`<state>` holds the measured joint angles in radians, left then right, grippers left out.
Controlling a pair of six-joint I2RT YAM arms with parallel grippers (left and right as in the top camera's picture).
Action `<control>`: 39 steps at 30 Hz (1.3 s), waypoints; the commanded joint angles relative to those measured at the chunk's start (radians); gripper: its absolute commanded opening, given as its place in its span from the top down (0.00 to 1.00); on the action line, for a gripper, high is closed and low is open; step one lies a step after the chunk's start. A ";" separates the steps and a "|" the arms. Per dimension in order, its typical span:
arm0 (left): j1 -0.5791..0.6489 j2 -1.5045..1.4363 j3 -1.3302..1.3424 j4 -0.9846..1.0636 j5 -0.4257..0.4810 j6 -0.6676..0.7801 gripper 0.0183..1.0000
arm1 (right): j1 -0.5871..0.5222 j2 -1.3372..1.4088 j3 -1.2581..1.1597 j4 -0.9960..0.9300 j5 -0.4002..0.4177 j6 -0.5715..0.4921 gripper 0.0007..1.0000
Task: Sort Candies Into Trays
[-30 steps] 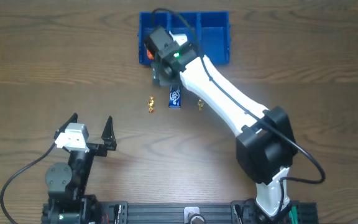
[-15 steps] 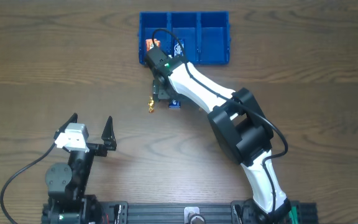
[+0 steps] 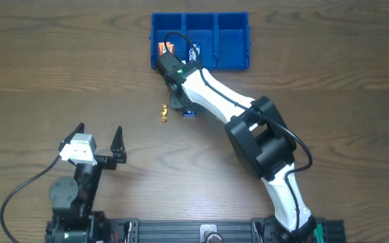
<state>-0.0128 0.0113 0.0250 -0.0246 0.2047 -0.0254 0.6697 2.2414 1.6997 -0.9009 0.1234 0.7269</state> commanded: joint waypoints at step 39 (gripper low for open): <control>0.006 -0.005 -0.020 -0.031 0.018 0.003 0.00 | -0.193 -0.041 0.209 0.404 0.211 -0.367 0.90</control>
<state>-0.0128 0.0113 0.0250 -0.0246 0.2047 -0.0254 0.4866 2.1963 1.9053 -0.5087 0.3309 0.3779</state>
